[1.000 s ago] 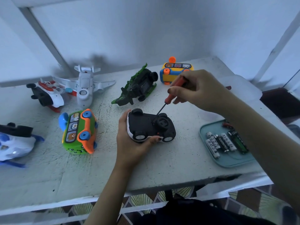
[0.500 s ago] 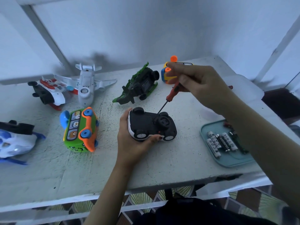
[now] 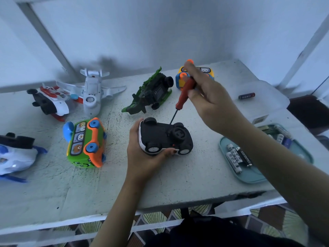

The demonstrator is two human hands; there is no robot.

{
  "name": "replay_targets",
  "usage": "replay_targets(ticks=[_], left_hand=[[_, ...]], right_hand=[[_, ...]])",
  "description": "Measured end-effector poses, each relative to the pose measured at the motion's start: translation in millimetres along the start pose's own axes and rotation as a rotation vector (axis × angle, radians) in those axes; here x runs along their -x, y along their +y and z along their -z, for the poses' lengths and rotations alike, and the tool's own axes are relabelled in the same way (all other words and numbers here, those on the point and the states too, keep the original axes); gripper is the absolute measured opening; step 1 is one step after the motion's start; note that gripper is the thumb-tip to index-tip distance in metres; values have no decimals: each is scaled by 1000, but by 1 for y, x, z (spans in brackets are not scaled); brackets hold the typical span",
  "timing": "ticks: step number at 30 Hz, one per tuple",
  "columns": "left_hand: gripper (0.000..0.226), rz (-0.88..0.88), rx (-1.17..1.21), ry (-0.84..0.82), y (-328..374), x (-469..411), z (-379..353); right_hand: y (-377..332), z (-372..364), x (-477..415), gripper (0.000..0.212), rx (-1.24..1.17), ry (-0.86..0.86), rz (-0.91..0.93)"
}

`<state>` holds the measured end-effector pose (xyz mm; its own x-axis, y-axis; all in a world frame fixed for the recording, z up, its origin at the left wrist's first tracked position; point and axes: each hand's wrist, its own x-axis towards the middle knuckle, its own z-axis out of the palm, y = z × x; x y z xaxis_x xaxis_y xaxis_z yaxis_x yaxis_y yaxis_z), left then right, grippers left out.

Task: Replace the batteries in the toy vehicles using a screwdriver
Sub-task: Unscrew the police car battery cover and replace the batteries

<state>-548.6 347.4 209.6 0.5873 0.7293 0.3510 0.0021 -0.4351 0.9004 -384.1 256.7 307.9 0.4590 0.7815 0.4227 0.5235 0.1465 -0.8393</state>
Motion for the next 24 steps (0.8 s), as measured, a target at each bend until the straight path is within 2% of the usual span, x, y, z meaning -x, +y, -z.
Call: replay_targets(ticks=[3,6,9,11,13,15,19,21,24], left_hand=[[96,12,3,0,0,0,0],[97,9,-8,5,-1,0,0],[97,13,-6,10,-1,1,0],[95,5,-13,9,-1,0,0],[94,-4,-15,5,-1,0,0],[95,-6,-11,5,-1,-1,0],[94,1,-12,15,0,0,-1],[93,-2,-21,17,-1,0,-1],[97,0,-33,20,-3,-1,0]], right_hand=[[-9,0,-2,51,-65,-94,78],[-13,-4,-4,54,91,-103,134],[-17,0,-11,30,269,-10,130],[-19,3,-15,11,344,-10,85],[-20,6,-16,4,403,-5,47],[-20,9,-17,20,486,15,13],[-22,12,-14,42,843,-22,-84],[-22,14,-11,41,858,-33,-126],[-13,18,-12,23,609,-86,-208]])
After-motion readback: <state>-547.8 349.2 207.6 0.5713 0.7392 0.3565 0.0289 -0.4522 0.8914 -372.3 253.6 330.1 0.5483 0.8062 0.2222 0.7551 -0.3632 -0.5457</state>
